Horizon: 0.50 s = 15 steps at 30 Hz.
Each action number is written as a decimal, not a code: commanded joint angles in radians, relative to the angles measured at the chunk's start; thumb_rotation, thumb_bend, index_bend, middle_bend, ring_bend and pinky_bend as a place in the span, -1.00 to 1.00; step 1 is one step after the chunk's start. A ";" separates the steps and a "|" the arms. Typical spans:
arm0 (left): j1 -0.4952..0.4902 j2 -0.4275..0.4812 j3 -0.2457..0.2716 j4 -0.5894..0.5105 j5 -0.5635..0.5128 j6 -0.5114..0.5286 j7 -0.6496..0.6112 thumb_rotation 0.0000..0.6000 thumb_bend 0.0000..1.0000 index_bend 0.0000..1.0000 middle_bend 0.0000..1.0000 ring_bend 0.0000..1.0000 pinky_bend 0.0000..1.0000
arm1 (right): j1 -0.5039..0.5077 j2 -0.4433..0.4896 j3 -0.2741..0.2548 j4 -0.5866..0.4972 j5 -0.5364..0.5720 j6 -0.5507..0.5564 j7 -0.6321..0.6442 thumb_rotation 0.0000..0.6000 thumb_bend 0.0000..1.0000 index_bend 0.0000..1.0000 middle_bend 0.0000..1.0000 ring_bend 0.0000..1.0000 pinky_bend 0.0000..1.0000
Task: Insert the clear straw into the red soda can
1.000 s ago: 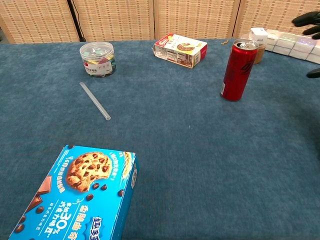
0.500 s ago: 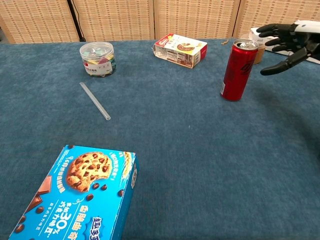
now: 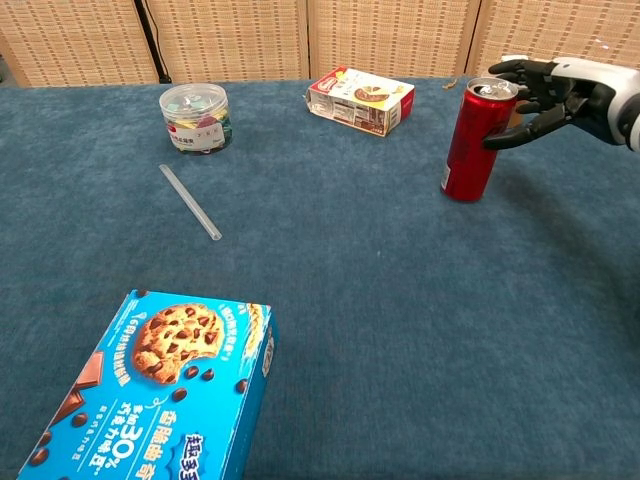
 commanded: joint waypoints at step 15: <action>-0.002 0.003 -0.005 -0.003 -0.012 -0.006 -0.004 1.00 -1.00 -1.00 -1.00 -1.00 -1.00 | 0.012 -0.079 0.036 0.052 0.036 0.031 -0.021 1.00 -1.00 -0.16 -0.42 -0.61 -0.40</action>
